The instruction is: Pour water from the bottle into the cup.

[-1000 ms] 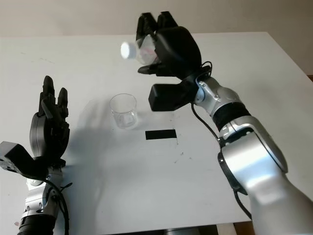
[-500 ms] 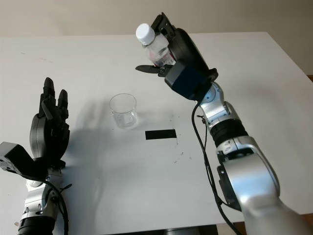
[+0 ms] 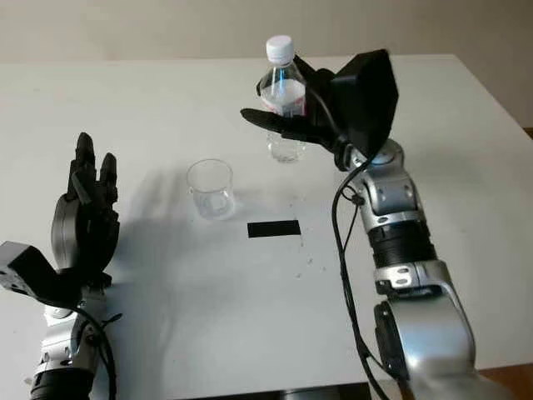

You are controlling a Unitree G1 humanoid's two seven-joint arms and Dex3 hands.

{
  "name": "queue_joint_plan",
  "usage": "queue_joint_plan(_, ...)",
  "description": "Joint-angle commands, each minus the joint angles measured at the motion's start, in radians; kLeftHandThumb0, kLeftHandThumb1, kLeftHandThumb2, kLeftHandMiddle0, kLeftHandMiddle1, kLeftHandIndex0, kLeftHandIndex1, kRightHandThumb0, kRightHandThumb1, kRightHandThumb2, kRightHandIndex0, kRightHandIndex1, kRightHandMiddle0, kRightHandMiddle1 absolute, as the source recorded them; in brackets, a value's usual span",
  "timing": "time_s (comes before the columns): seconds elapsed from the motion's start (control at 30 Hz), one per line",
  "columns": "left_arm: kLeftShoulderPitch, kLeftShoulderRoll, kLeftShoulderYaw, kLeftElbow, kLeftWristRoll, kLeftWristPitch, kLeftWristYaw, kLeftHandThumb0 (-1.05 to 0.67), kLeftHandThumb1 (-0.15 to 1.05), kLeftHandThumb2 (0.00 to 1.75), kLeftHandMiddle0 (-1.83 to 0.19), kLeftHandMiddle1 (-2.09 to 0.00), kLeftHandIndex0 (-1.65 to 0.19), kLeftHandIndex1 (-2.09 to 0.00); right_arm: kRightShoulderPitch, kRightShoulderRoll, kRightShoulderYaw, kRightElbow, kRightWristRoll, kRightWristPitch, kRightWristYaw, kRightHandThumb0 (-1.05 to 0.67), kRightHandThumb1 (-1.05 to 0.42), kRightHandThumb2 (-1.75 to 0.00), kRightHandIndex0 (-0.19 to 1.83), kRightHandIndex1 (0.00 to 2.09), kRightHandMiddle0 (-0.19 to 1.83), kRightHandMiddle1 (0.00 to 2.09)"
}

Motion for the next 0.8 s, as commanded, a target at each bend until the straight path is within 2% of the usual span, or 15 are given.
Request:
queue_joint_plan(0.0, 0.017, 0.002, 0.005, -0.016, -0.002, -0.001, 0.0, -0.9, 1.05, 0.74, 0.19, -0.28, 0.09, 0.0, 0.014, 0.01, -0.022, -0.053, 0.027, 0.046, 0.004, -0.17, -1.05, -0.35, 1.4, 2.09, 0.77, 2.09)
queue_joint_plan(0.13, 0.02, 0.007, 0.006, -0.015, 0.001, -0.001, -0.003, -0.91, 1.05, 0.73, 0.19, -0.29, 0.1, 0.0, 0.038, 0.02, -0.033, -0.079, 0.057, 0.095, 0.016, -0.19, -1.05, -0.36, 1.56, 2.09, 0.75, 2.09)
queue_joint_plan(0.3, 0.027, 0.012, 0.005, -0.02, -0.003, 0.0, -0.015, -0.91, 1.05, 0.72, 0.19, -0.25, 0.1, 0.0, 0.076, 0.028, -0.026, -0.101, 0.054, 0.086, 0.016, -0.2, -1.05, -0.36, 1.62, 2.09, 0.79, 2.09)
queue_joint_plan(0.37, 0.029, 0.011, 0.005, -0.022, -0.003, 0.001, -0.014, -0.9, 1.05, 0.73, 0.19, -0.24, 0.1, 0.0, 0.088, 0.032, -0.023, -0.11, 0.052, 0.089, 0.013, -0.19, -1.05, -0.36, 1.65, 2.09, 0.89, 2.09)
queue_joint_plan(0.53, 0.034, 0.007, 0.006, -0.028, -0.004, 0.004, -0.006, -0.89, 1.05, 0.74, 0.19, -0.25, 0.12, 0.0, 0.112, 0.043, -0.005, -0.108, 0.034, 0.095, 0.007, -0.2, -1.05, -0.36, 1.65, 2.09, 0.96, 2.09)
queue_joint_plan(0.67, 0.042, 0.008, 0.007, -0.036, -0.004, 0.007, -0.006, -0.9, 1.05, 0.73, 0.19, -0.25, 0.12, 0.0, 0.131, 0.048, 0.001, -0.124, 0.032, 0.104, 0.005, -0.2, -1.05, -0.36, 1.67, 2.09, 1.17, 2.09)
queue_joint_plan(0.77, 0.046, 0.009, 0.006, -0.039, -0.002, 0.007, -0.007, -0.9, 1.05, 0.73, 0.19, -0.22, 0.13, 0.0, 0.154, 0.047, 0.003, -0.144, 0.034, 0.116, 0.004, -0.21, -1.05, -0.37, 1.67, 2.09, 1.21, 2.09)
